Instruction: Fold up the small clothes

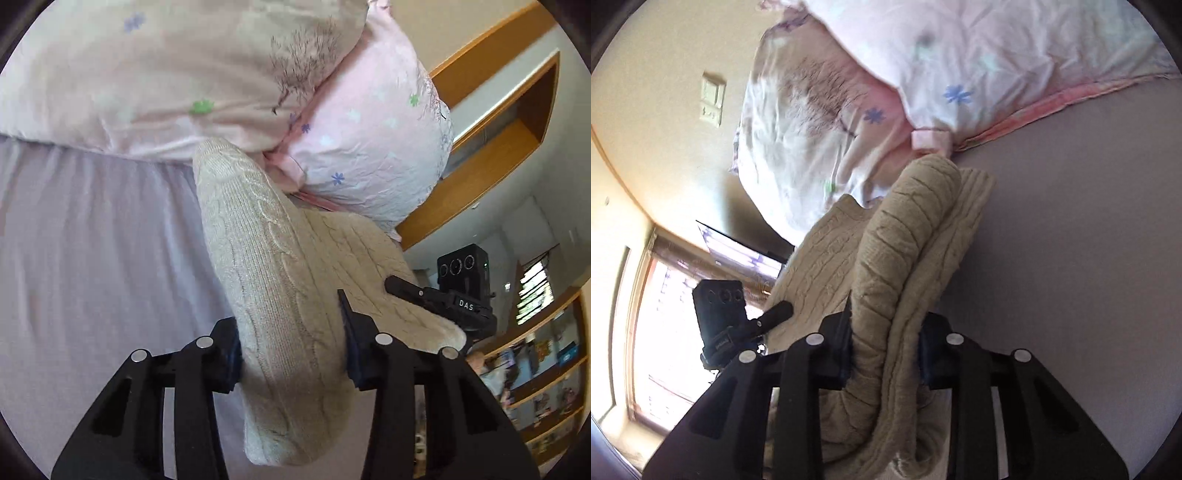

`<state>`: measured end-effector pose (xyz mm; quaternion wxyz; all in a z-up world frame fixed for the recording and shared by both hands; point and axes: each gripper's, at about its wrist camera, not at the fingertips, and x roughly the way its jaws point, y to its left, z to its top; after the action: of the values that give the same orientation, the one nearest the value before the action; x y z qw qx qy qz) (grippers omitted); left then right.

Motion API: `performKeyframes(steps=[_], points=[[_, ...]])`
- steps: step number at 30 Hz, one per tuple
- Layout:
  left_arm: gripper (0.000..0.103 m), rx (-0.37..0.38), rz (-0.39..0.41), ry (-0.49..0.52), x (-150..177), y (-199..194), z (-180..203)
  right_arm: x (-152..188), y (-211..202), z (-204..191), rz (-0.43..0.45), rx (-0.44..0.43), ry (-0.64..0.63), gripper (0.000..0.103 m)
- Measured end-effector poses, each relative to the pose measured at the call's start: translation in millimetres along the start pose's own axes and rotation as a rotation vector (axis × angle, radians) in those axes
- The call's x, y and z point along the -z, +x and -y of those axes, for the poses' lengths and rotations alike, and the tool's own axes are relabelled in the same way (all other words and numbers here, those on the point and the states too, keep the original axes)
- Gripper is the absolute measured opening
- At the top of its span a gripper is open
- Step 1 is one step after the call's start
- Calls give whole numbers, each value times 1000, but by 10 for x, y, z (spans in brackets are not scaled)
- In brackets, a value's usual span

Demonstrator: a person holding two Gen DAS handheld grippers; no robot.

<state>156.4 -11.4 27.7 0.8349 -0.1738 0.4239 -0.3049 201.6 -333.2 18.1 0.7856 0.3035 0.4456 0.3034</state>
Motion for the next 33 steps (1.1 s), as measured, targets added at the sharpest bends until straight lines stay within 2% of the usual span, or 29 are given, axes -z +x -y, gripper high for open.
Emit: performKeyframes(steps=[1,2,3,4,5,6,7,9,10,11,12,13,16,18,19,20,21,22,23,25,27,30,32,33], points=[[51,-71,14,32,19,-73,-21,9,131,-68,-23,43,-32,32],[57,-154,18,63,51,-124,-61,29,248,-111,-37,108,-59,32],[58,-251,18,93,85,-154,-106,48,309,-138,-33,193,-80,35],[58,-321,40,121,121,-219,-122,64,321,-152,-15,230,-74,41],[66,-359,76,149,169,-317,-103,82,249,-163,25,228,-64,48],[76,-370,109,167,180,-382,-85,106,137,-195,85,219,-59,52],[79,-368,140,183,206,-475,-54,132,41,-228,128,202,-64,57],[83,-327,166,212,286,-551,81,162,27,-307,124,181,-80,58],[84,-306,165,221,320,-542,154,170,114,-336,87,209,-92,48],[84,-287,158,230,349,-526,213,191,231,-355,49,257,-107,8],[84,-274,140,240,381,-475,271,158,379,-363,24,313,-121,10],[84,-270,118,248,411,-413,317,179,353,-297,44,348,-122,9],[84,-271,72,246,542,-350,362,125,238,-197,168,403,-97,7],[87,-296,58,241,645,-369,367,136,244,-126,155,415,-75,8],[91,-338,52,240,707,-386,368,180,234,-152,152,413,-89,13],[102,-401,54,246,771,-400,380,252,172,-211,168,419,-108,22],[102,-459,69,260,865,-442,404,330,92,-253,192,433,-125,30],[102,-504,76,276,935,-454,424,441,-23,-334,216,430,-147,55],[102,-542,76,287,999,-454,441,571,-155,-414,247,407,-167,74],[102,-615,60,289,1109,-422,456,849,-354,-594,283,368,-210,85],[102,-651,25,287,1188,-350,446,1099,-391,-719,263,378,-227,101],[102,-703,-55,269,1247,-185,376,1405,-270,-818,254,559,-235,101],[102,-774,-98,266,1269,-86,331,1518,-133,-859,233,625,-274,101],[102,-806,-111,267,1283,-48,315,1550,-49,-866,211,629,-284,101]])
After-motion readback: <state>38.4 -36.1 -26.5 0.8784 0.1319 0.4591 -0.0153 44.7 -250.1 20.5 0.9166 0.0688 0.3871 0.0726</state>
